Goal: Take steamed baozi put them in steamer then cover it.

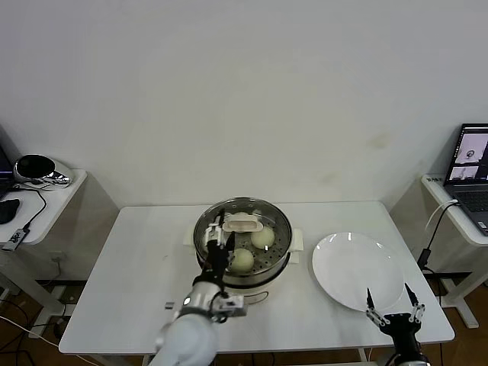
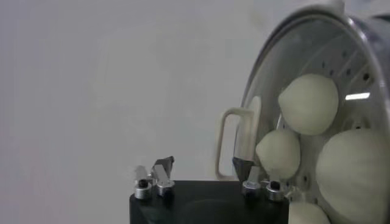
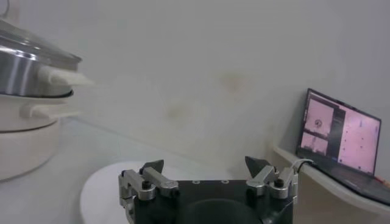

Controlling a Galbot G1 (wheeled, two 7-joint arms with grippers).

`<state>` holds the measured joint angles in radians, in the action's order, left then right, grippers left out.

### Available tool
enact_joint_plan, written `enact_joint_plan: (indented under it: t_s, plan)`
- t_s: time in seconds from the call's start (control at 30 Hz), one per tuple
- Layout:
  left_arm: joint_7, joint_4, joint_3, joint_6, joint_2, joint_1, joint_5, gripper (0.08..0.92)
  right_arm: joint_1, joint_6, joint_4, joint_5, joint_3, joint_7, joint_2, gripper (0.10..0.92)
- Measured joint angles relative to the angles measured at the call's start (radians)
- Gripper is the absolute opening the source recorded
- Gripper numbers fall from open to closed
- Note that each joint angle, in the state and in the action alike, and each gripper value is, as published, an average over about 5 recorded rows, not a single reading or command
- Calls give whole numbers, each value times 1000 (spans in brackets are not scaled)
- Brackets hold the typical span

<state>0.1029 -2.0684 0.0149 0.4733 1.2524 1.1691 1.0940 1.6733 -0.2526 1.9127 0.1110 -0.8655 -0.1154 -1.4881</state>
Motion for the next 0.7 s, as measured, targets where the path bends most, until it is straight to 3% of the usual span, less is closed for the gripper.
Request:
enact_joint_plan:
  t_s: [0.3, 0.7]
  plan:
    - [-139, -94, 244, -285, -1, 284, -542, 823, 6, 7, -12, -22, 26, -16, 22, 823]
    - [-284, -114, 437, -483, 33, 573, -1062, 823, 41, 48, 2, -98, 115, -48, 67, 823]
